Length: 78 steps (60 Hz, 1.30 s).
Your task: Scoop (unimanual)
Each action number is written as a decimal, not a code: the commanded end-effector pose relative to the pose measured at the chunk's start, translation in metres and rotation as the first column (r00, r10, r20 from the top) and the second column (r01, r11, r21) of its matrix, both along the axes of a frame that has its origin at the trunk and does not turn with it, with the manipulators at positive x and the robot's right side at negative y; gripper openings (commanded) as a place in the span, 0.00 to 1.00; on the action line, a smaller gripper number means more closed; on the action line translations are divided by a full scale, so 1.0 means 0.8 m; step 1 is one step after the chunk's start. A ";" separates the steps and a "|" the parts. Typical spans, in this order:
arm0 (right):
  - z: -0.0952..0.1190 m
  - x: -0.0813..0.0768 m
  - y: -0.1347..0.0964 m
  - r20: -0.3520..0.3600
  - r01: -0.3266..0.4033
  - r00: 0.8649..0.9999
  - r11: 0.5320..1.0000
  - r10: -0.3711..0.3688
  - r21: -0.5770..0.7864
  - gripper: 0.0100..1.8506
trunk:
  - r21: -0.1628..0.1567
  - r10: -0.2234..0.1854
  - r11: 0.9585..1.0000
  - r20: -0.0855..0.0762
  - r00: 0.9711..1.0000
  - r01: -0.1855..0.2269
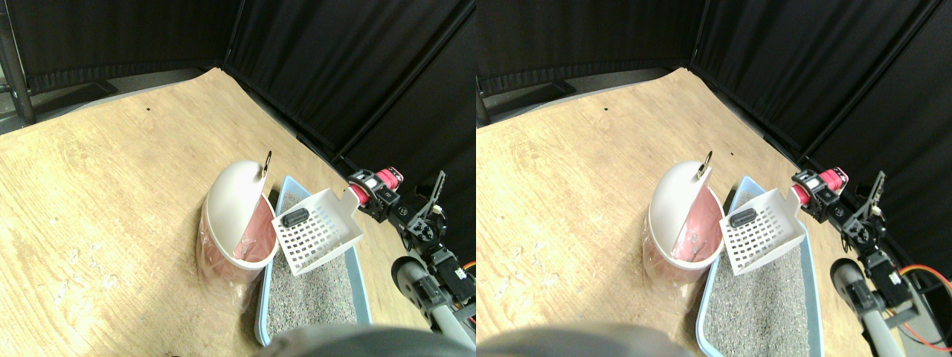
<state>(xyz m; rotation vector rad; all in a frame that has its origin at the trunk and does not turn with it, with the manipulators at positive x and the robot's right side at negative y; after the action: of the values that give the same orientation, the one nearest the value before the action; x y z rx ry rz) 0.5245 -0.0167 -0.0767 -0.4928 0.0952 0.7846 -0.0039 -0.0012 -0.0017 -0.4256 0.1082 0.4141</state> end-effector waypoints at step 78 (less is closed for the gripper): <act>0.056 -0.040 0.035 0.163 0.058 0.986 0.977 -0.025 -0.206 0.17 | -0.032 0.084 0.996 0.054 0.995 -0.082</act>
<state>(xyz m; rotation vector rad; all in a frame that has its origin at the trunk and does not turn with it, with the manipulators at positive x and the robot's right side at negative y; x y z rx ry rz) 0.4932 0.0118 -0.0344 -0.7588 0.0547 0.7289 0.0020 -0.0018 -0.0012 -0.4188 0.0943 0.4172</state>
